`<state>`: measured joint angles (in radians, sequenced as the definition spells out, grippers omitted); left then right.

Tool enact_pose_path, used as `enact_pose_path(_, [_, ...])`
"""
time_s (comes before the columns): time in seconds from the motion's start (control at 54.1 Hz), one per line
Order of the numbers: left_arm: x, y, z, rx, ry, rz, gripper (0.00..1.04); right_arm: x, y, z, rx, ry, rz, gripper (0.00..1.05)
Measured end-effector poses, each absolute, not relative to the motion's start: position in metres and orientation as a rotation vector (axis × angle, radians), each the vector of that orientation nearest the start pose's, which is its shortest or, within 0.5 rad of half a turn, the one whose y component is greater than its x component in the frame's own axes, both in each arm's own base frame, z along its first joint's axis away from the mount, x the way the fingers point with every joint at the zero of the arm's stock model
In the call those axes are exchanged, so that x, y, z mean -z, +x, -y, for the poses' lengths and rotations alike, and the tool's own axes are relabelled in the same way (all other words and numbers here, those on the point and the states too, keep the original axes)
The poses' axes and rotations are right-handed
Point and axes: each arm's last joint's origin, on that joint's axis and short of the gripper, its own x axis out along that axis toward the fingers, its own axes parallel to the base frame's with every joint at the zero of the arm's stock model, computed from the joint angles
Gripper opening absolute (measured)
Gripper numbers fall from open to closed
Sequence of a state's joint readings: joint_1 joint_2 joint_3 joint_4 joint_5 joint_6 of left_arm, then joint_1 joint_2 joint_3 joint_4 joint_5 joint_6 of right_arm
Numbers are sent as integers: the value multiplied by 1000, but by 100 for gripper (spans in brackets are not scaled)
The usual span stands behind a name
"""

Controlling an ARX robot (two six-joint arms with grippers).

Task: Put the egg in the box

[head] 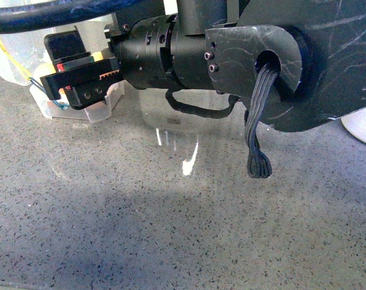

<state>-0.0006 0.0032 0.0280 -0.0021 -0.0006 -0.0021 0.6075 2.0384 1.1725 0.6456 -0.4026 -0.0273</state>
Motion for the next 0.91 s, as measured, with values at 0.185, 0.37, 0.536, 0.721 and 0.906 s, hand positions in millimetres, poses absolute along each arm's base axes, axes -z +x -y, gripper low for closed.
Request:
enact_pose_path(0.185, [-173, 96, 0, 0, -2, 23, 98, -176, 347, -254, -1005, -42, -210, 99])
enact_pose_path(0.37, [-173, 96, 0, 0, -2, 23, 98, -197, 339, -228, -948, -19, -160, 97])
enact_pose_path(0.536, [-173, 96, 0, 0, -2, 23, 98, -211, 335, -170, -730, 31, -147, 97])
enact_pose_path(0.721, [-173, 96, 0, 0, -2, 23, 98, -208, 324, -105, -435, 65, -163, 97])
enact_pose_path(0.906, [-173, 96, 0, 0, -2, 23, 98, -217, 294, -38, -256, 108, -120, 97])
